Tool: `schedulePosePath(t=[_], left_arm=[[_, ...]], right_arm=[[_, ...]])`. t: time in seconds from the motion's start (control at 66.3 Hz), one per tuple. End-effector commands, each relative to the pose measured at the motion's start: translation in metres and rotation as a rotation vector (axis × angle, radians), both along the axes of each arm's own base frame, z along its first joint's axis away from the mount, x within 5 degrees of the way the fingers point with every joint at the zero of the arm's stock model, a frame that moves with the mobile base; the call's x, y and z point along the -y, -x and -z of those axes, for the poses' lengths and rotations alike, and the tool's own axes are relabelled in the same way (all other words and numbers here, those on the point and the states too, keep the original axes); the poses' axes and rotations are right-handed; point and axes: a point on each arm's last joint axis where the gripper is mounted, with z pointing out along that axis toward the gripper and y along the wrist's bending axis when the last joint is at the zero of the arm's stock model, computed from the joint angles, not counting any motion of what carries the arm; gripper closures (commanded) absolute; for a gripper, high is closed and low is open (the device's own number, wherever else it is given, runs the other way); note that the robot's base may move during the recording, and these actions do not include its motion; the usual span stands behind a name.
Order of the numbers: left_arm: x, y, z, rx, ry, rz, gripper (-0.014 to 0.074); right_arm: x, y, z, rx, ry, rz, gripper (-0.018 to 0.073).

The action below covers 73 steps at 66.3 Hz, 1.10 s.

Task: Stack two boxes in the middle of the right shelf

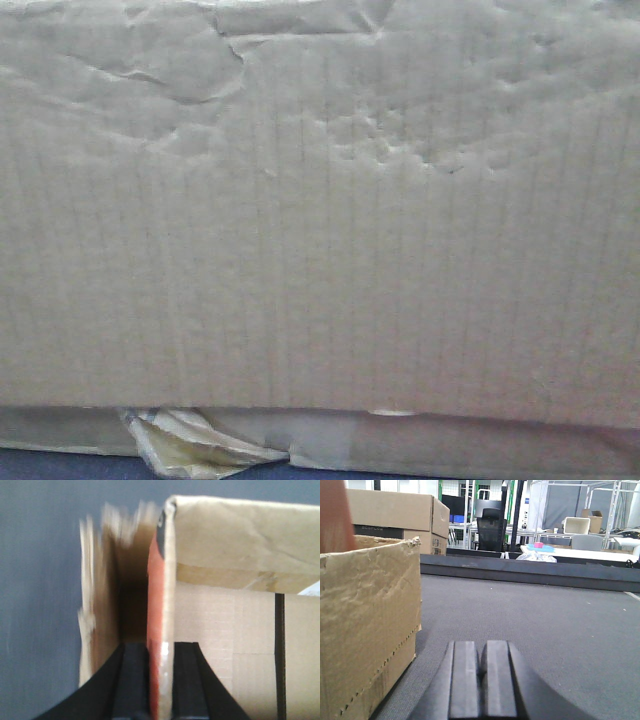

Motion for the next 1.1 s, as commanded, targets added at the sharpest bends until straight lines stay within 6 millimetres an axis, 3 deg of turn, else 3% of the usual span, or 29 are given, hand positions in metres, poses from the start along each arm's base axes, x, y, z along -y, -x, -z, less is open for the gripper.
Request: schedulePosePath(t=[0.0, 0.121, 0.287, 0.679, 0.95, 1.086], left_arm=[[0.007, 0.001, 0.018, -0.035, 0.059, -0.010, 0.0707], [0.013, 0.001, 0.042, -0.076, 0.099, 0.010, 0.0707], [0.015, 0.000, 0.059, -0.097, 0.095, 0.018, 0.0707], [0.014, -0.001, 0.061, -0.081, 0.080, 0.025, 0.0699], [0.015, 0.000, 0.061, -0.087, 0.090, 0.026, 0.0374], [0.015, -0.001, 0.057, -0.076, 0.094, 0.029, 0.0267]], right_arm=[[0.000, 0.000, -0.002, 0.018, 0.004, 0.001, 0.0722], [0.000, 0.000, -0.002, 0.018, 0.004, 0.001, 0.0722], [0.000, 0.000, -0.002, 0.018, 0.004, 0.001, 0.0722], [0.000, 0.000, -0.002, 0.018, 0.004, 0.001, 0.0722], [0.000, 0.000, -0.002, 0.018, 0.004, 0.001, 0.0722], [0.000, 0.000, -0.002, 0.018, 0.004, 0.001, 0.0722]])
